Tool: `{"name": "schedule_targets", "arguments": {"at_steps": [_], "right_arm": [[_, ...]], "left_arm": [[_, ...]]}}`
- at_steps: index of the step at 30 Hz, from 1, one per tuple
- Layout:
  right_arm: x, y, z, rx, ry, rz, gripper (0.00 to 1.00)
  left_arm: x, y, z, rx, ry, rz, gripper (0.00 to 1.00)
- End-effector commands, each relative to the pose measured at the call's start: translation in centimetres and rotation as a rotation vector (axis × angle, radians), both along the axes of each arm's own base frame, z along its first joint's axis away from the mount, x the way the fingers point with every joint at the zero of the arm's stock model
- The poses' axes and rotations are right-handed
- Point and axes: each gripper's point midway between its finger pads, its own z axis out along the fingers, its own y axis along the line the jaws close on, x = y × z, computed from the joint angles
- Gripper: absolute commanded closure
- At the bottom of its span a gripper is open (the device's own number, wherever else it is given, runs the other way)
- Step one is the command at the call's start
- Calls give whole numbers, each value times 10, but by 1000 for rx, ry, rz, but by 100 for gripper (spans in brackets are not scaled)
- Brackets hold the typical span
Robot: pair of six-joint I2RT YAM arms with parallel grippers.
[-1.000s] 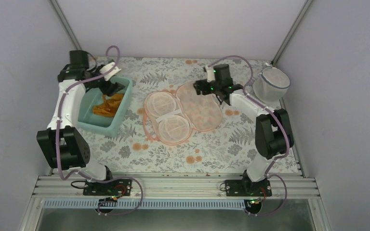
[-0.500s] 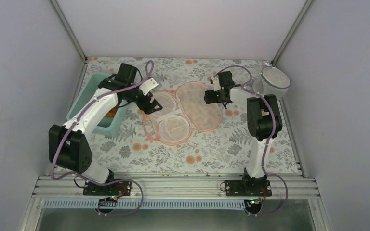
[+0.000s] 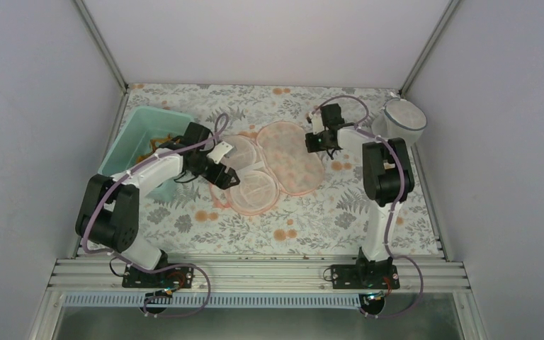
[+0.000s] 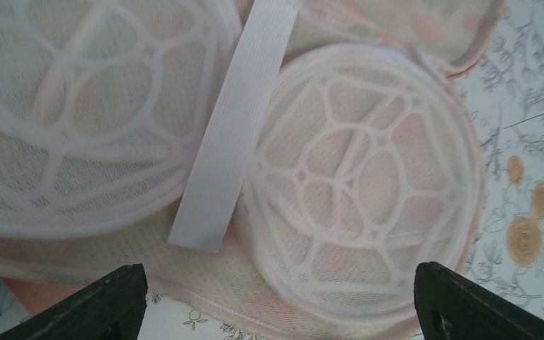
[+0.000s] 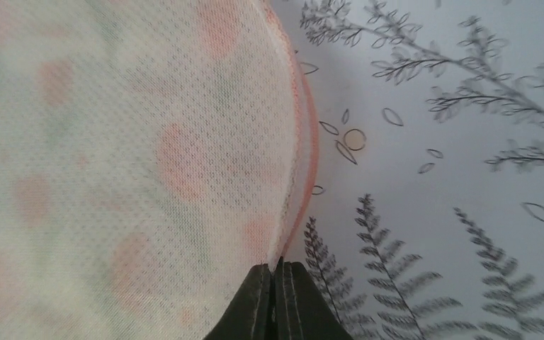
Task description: Unzip the laundry bag and remove the bra
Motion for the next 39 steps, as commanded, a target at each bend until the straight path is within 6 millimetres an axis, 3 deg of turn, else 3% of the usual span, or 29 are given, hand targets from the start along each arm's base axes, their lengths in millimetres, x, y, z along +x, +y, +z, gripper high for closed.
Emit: {"name": "schedule_targets", "arguments": {"at_steps": [1, 7, 14, 16, 18, 22, 27, 32, 35, 39], "right_arm": [[8, -13, 56, 47, -112, -30, 96], [3, -30, 101, 38, -188, -55, 96], [-7, -44, 147, -32, -222, -90, 96], [-9, -41, 164, -42, -239, -85, 96], [-16, -22, 178, -19, -255, -52, 96], [-38, 43, 177, 44, -233, 45, 96], [-65, 119, 163, 193, -172, 125, 96], [-87, 179, 154, 401, -123, 233, 96], [-92, 197, 139, 480, -86, 257, 96], [-89, 201, 106, 494, -28, 225, 96]], "left_arm": [[5, 1, -19, 7, -10, 38, 7], [1, -2, -40, 16, 1, 32, 7], [12, -8, -46, 16, -22, 33, 7], [14, -11, -50, 13, -30, 26, 7], [15, -14, -59, 13, -24, 28, 7], [20, -15, -74, 24, -18, 38, 7], [24, -18, -81, 35, -32, 34, 8], [26, -19, -83, 37, -39, 31, 8], [26, -20, -82, 34, -42, 31, 8], [27, -21, -74, 24, -58, 19, 8]]}}
